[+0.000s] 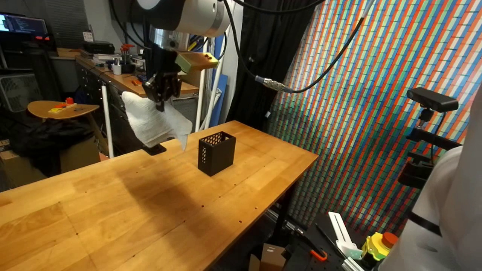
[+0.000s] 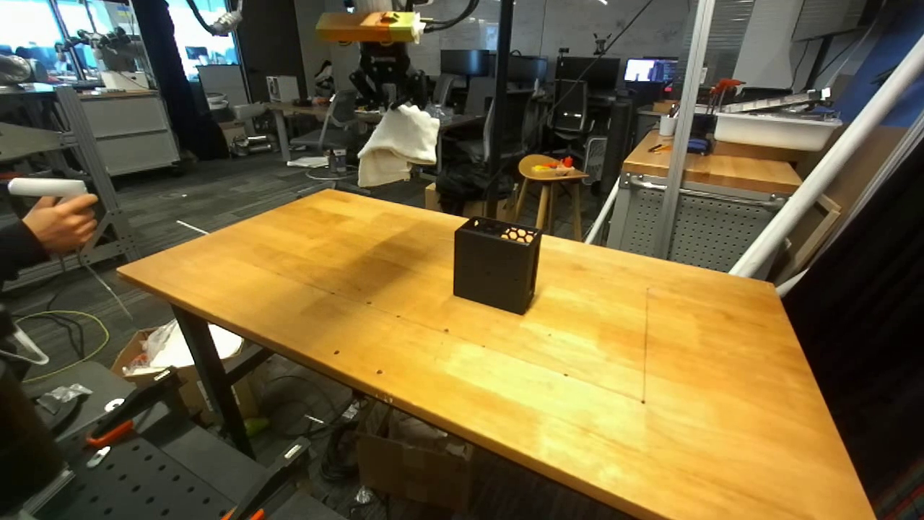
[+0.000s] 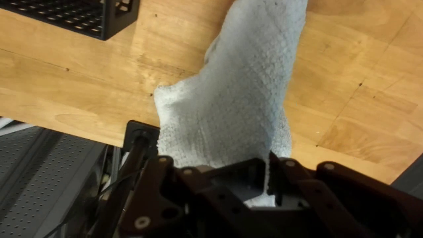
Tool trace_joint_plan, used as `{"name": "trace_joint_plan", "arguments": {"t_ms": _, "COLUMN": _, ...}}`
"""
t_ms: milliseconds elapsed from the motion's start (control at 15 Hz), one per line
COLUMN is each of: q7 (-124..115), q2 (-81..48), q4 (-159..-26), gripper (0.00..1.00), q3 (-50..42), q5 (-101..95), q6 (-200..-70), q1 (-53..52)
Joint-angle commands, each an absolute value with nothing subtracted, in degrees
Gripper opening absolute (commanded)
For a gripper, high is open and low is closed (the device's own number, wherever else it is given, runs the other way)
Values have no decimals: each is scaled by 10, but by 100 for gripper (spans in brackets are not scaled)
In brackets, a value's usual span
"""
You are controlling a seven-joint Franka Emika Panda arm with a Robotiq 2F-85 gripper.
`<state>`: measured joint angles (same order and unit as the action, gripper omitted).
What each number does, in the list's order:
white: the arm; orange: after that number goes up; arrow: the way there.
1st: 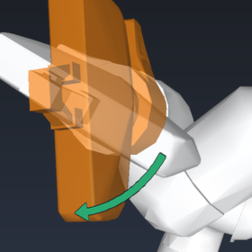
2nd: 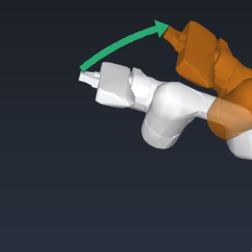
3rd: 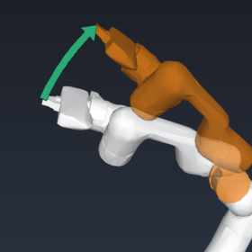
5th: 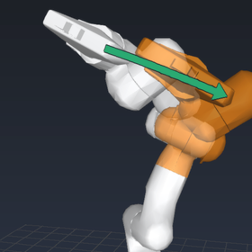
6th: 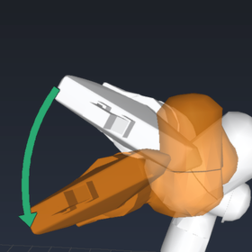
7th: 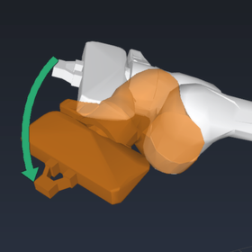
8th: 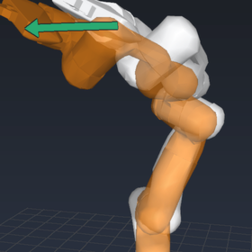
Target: Put the towel in the box
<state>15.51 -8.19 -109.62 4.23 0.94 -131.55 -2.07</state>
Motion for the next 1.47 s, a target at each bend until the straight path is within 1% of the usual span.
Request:
{"name": "trace_joint_plan", "arguments": {"t_ms": 0, "q7": 153, "q2": -110, "q4": -1019, "gripper": 0, "q3": 23, "q5": -1, "q6": -1271, "q1": -5}}
{"name": "trace_joint_plan", "arguments": {"t_ms": 267, "q7": 158, "q2": -140, "q4": -969, "gripper": 0, "q3": 6, "q5": 5, "q6": -1243, "q1": 16}}
{"name": "trace_joint_plan", "arguments": {"t_ms": 800, "q7": 169, "q2": -202, "q4": -912, "gripper": 0, "q3": -9, "q5": 17, "q6": -1221, "q1": 60}}
{"name": "trace_joint_plan", "arguments": {"t_ms": 1400, "q7": 182, "q2": -211, "q4": -944, "gripper": 0, "q3": -11, "q5": 28, "q6": -1227, "q1": 98}}
